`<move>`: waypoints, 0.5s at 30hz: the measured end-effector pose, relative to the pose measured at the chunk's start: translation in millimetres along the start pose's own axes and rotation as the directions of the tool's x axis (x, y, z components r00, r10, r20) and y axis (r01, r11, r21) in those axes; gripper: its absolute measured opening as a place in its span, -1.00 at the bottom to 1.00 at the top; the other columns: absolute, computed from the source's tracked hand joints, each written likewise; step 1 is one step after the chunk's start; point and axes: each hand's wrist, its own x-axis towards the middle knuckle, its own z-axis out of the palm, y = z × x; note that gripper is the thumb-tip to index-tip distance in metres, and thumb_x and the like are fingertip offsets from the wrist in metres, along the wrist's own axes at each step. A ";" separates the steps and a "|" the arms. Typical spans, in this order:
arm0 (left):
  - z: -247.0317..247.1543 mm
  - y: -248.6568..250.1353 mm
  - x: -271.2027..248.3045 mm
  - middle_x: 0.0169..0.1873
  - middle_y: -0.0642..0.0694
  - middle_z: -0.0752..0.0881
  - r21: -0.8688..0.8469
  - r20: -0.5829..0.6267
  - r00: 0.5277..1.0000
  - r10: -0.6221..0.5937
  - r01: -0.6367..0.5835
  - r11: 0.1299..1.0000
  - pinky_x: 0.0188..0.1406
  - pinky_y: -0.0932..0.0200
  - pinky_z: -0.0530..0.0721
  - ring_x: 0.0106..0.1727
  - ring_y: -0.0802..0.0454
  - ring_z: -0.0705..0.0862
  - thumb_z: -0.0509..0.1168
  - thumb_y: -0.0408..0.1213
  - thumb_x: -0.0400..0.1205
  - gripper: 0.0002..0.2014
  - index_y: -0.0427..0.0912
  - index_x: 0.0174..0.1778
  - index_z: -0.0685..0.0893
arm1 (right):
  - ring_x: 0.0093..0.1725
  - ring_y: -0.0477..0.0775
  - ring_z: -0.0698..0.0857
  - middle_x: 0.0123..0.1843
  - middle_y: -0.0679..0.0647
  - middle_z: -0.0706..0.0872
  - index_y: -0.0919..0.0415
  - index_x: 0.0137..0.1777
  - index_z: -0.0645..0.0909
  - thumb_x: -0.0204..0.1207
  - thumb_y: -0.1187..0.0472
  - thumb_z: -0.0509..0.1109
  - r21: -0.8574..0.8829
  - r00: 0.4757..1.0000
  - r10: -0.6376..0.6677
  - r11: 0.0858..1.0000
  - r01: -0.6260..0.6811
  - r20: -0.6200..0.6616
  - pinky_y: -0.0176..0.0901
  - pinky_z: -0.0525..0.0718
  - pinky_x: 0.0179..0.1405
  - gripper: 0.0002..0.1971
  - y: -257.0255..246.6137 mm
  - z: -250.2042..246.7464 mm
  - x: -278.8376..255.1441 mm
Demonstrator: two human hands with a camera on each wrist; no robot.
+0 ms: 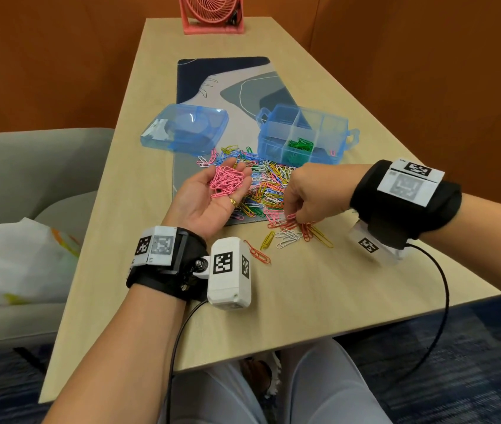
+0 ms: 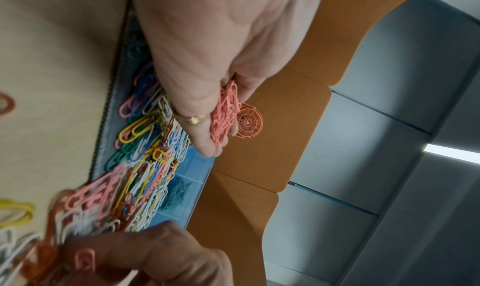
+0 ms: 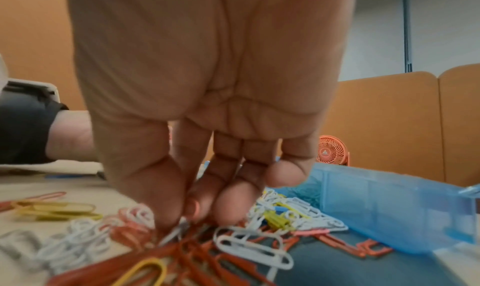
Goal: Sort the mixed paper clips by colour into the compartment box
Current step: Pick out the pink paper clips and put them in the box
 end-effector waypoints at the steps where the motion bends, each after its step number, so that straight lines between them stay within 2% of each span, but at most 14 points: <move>1: 0.2 -0.6 -0.3 -0.06 -0.35 0.68 0.002 0.002 1.000 0.001 -0.001 1.000 0.21 -0.10 0.58 0.05 -0.22 0.65 -0.01 -0.27 0.77 -0.65 -0.40 0.02 0.62 | -0.44 -0.23 0.52 -0.45 -0.25 0.55 -0.07 -0.37 0.63 0.47 0.26 0.41 -0.014 1.000 0.008 1.000 -0.008 0.013 -0.40 0.41 -0.47 -0.76 0.3 -1.4 -1.3; 3: 0.9 -2.2 -1.2 -0.09 -0.34 0.68 0.005 0.003 1.000 0.008 -0.008 1.000 0.21 -0.10 0.58 0.02 -0.21 0.66 -0.02 -0.27 0.77 -0.65 -0.41 0.01 0.62 | -0.47 -0.20 0.50 -0.49 -0.21 0.54 -0.07 -0.47 0.54 0.46 0.26 0.40 -0.031 1.000 0.028 0.999 -0.027 0.010 -0.36 0.40 -0.49 -0.69 0.8 -4.3 -2.8; 6: 1.1 -3.8 -2.4 -0.10 -0.33 0.69 0.000 0.019 1.000 0.009 -0.009 1.000 0.11 -0.09 0.66 -0.02 -0.22 0.66 -0.02 -0.27 0.77 -0.64 -0.42 -0.03 0.62 | -0.36 -0.14 0.58 -0.32 -0.10 0.71 0.12 -0.19 0.75 0.48 0.20 0.40 -0.009 0.996 0.029 1.000 -0.030 -0.080 -0.22 0.63 -0.29 -0.90 -1.7 -7.9 0.8; 8: 0.3 -4.1 -2.2 -0.13 -0.33 0.70 0.016 0.011 1.000 0.013 -0.013 1.000 -0.02 -0.07 0.70 -0.05 -0.21 0.68 -0.02 -0.27 0.77 -0.64 -0.41 -0.06 0.62 | -0.29 -0.05 0.61 -0.24 -0.01 0.74 0.18 -0.09 0.77 0.48 0.19 0.41 0.022 0.992 0.024 1.000 -0.022 -0.120 -0.13 0.69 -0.16 -0.87 -5.4 -7.0 7.0; 11: -0.9 -2.5 -1.5 -0.21 -0.31 0.73 0.036 -0.007 1.000 0.023 -0.023 0.999 -0.07 -0.06 0.70 -0.10 -0.19 0.70 -0.01 -0.29 0.76 -0.66 -0.40 -0.06 0.62 | -0.26 0.00 0.63 -0.27 0.00 0.73 0.19 -0.12 0.77 0.46 0.22 0.42 0.053 0.992 0.001 0.999 0.006 -0.127 -0.18 0.65 -0.21 -0.89 -13.0 -1.1 13.4; 15: -3.2 0.0 -0.3 -0.26 -0.31 0.75 0.029 -0.009 0.999 0.038 -0.038 0.999 -0.06 -0.10 0.69 -0.06 -0.20 0.69 0.01 -0.32 0.75 -0.68 -0.41 -0.06 0.62 | -0.23 -0.06 0.60 -0.23 -0.05 0.69 0.19 -0.03 0.77 0.50 0.26 0.42 -0.001 0.996 -0.031 1.000 0.031 -0.090 -0.37 0.50 -0.35 -0.88 -14.9 3.1 18.0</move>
